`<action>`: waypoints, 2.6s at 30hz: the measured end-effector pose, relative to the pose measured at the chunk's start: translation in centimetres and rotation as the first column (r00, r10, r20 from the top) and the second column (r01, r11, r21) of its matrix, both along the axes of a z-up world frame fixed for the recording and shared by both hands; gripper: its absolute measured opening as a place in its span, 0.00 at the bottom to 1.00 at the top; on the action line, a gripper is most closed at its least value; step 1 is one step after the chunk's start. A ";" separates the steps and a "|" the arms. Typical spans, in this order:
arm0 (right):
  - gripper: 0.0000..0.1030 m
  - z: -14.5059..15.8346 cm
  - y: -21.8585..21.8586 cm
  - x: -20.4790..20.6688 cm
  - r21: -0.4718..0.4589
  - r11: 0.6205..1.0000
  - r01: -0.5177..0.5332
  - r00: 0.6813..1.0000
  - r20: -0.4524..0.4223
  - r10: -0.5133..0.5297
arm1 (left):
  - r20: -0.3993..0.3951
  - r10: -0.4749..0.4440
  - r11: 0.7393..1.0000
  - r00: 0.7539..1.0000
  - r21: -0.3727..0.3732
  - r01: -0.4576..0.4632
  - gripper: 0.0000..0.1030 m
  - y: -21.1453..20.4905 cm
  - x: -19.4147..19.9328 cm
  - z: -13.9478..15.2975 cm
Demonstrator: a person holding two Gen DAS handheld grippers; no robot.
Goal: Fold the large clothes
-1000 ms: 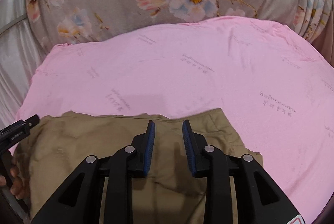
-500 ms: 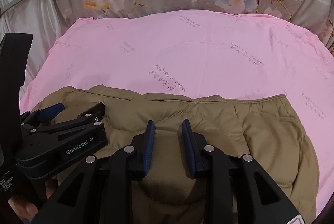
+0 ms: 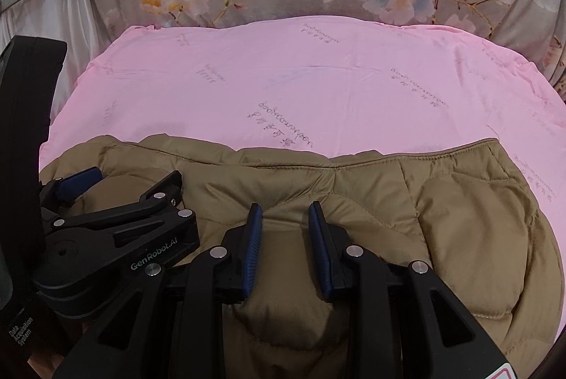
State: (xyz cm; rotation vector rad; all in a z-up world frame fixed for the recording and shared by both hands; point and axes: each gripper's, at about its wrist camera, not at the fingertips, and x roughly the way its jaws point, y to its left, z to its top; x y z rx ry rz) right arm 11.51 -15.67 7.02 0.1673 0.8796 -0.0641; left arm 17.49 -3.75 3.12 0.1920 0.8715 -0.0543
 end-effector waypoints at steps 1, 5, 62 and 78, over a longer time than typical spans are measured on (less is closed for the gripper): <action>0.28 0.0 0.0 0.0 0.001 1.000 0.000 1.000 0.000 0.000 | 0.000 -0.001 1.000 1.000 0.000 0.001 0.86 0.0 0.0 0.0; 0.28 0.0 -0.1 0.0 0.005 1.000 0.002 1.000 0.000 -0.002 | -0.001 0.000 1.000 1.000 0.002 0.000 0.86 0.1 0.1 0.0; 0.31 0.2 1.5 -7.4 -0.029 0.998 0.046 0.997 0.071 -0.044 | 0.088 0.063 0.996 0.994 0.062 -0.069 0.96 0.7 -7.3 0.6; 0.31 -0.2 1.1 -7.3 -0.016 0.999 0.045 0.997 0.066 -0.044 | 0.091 0.070 0.994 0.993 0.077 -0.078 0.96 0.8 -7.3 0.5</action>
